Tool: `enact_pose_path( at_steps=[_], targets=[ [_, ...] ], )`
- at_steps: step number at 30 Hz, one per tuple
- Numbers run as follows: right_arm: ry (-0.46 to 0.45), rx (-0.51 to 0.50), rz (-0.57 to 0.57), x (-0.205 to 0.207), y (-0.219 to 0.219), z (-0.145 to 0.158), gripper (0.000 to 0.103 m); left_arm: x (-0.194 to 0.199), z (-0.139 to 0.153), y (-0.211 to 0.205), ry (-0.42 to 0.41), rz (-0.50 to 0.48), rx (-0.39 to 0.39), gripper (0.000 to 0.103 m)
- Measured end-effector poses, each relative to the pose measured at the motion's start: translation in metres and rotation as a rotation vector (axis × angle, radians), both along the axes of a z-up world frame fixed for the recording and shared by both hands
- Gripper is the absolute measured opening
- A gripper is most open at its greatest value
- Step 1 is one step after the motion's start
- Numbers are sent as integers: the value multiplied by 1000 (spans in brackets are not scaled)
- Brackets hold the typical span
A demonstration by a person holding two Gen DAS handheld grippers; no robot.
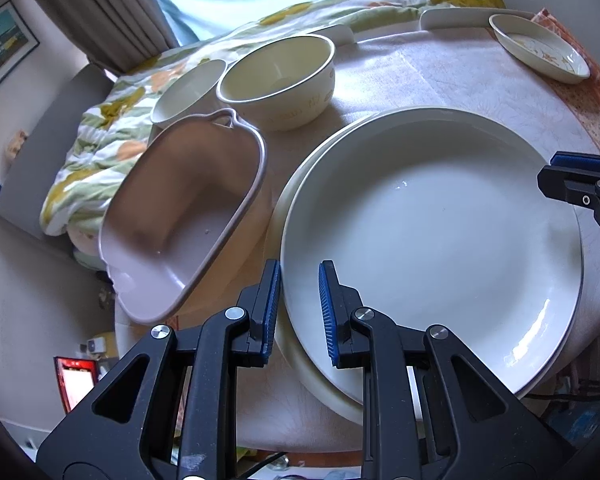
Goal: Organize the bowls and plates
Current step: 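Open the right tool and withdraw it from the stacked plates, then move the right tool to the small duck plate and grasp its rim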
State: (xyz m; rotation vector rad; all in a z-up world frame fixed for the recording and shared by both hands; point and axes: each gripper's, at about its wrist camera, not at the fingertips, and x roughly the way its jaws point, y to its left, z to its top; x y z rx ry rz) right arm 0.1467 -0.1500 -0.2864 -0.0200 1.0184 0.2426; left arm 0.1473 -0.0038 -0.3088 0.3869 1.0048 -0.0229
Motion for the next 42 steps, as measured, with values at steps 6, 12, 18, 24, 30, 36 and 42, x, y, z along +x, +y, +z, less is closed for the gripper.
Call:
enact_pose_path(
  at_steps=[6, 12, 18, 24, 30, 36, 42],
  targets=[
    [-9, 26, -24, -5, -8, 13, 15, -6, 28, 6, -15, 9, -114, 18],
    [-48, 85, -74, -17, -27, 47, 20, -21, 76, -3, -109, -18, -201, 103],
    [-126, 70, -195, -37, -73, 76, 103, -14, 121, -19, -101, -97, -351, 103],
    [-151, 33, -304, -56, -124, 112, 103, 7, 173, -61, -122, -233, -471, 103],
    [-195, 59, -443, -51, -180, 136, 103, 51, 202, -126, -96, -378, -565, 103],
    [-91, 181, -551, -5, -237, 95, 102, 131, 158, -202, 69, -408, -564, 100],
    [43, 316, -615, 38, -271, 28, 69, 197, 68, -258, 244, -375, -485, 72]
  ],
)
